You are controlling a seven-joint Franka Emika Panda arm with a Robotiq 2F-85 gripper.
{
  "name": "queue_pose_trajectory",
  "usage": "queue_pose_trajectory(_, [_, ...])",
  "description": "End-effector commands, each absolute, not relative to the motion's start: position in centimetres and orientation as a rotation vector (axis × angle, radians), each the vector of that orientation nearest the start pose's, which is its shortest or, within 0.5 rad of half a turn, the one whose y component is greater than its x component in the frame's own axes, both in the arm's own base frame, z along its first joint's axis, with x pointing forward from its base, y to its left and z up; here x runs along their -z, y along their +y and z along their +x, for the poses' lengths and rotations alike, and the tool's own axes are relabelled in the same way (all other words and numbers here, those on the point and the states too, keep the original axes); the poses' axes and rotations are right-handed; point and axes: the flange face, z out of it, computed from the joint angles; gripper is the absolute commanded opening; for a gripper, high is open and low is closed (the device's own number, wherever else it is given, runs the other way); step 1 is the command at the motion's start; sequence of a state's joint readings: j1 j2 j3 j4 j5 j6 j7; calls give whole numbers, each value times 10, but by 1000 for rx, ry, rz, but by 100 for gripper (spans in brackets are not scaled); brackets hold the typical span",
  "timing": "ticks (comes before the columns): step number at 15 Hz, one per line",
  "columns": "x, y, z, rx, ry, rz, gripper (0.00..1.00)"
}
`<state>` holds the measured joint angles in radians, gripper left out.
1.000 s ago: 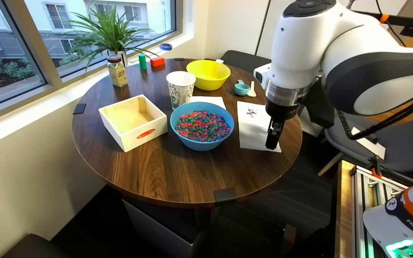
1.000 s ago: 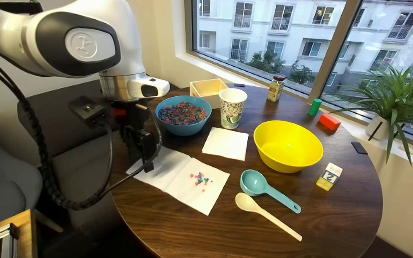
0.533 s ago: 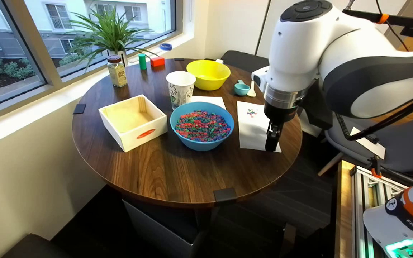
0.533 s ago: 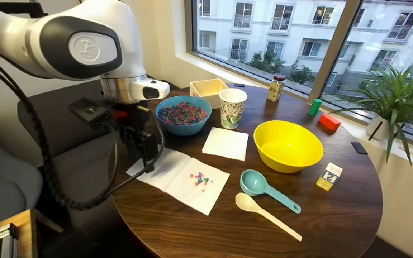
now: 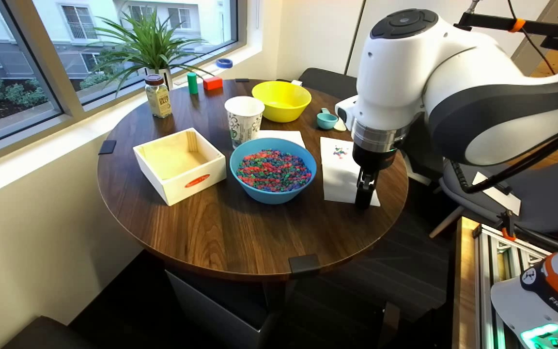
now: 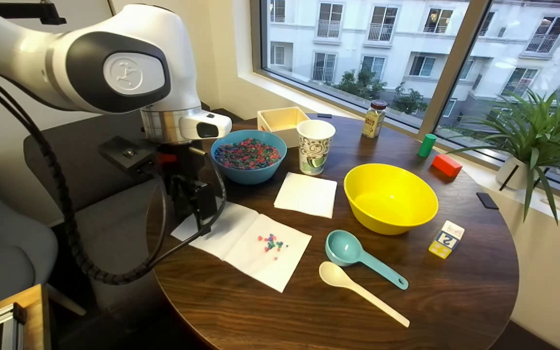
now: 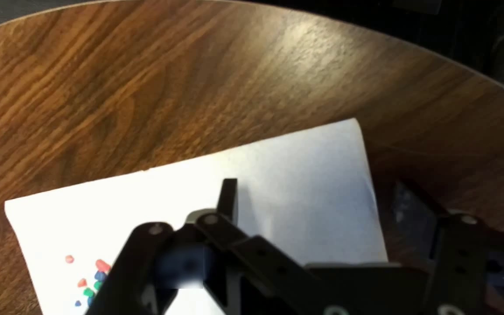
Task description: Put some of the contents of the blue bowl onto the napkin and then fold the napkin to cover the contents
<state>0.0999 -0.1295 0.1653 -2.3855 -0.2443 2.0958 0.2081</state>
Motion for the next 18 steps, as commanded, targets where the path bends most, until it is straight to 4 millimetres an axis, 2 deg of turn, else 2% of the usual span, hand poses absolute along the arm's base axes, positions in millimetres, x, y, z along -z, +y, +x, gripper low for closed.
queue_pose_trajectory(1, [-356,115,451,-175,-363,-3362,56])
queue_pose_trajectory(6, [-358,118,453,-161,-375,-3364,17])
queue_pose_trajectory(9, [-357,118,453,-165,-373,-3364,0])
queue_pose_trajectory(15, [-357,117,455,-163,-371,-3362,0])
queue_pose_trajectory(18, [-371,114,456,-121,-356,-3361,0])
